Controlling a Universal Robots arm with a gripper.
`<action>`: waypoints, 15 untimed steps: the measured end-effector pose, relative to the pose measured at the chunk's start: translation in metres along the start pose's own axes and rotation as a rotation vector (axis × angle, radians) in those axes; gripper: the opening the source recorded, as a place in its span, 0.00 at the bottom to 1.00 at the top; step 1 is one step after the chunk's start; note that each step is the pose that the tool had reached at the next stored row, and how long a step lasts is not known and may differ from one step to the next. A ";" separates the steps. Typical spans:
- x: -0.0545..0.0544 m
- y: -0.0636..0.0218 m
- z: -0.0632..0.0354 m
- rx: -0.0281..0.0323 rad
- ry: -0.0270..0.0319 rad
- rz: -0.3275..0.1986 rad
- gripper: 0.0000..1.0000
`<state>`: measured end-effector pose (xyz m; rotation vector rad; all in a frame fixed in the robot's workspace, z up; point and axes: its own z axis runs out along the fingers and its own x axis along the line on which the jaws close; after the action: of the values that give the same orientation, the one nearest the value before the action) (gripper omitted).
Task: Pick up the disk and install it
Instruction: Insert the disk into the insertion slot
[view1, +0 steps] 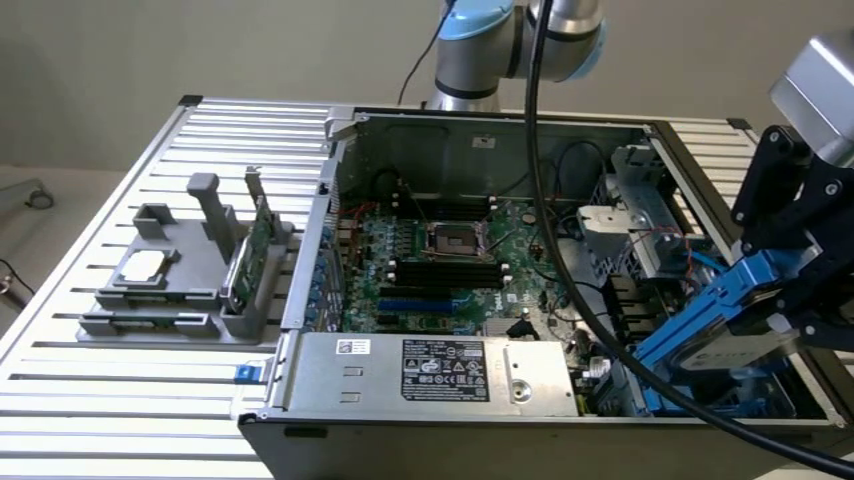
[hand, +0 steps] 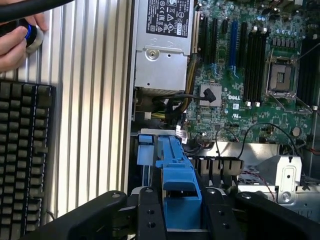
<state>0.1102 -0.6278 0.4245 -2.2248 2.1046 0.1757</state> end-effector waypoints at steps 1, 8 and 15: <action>0.001 0.0000 0.0004 0.0000 -0.0007 0.000 0.33; 0.002 -0.0002 0.0046 0.0001 -0.0033 0.000 0.33; 0.004 -0.0002 0.0086 0.0004 -0.0073 0.000 0.33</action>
<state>0.1103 -0.6303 0.4155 -2.2209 2.1004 0.1831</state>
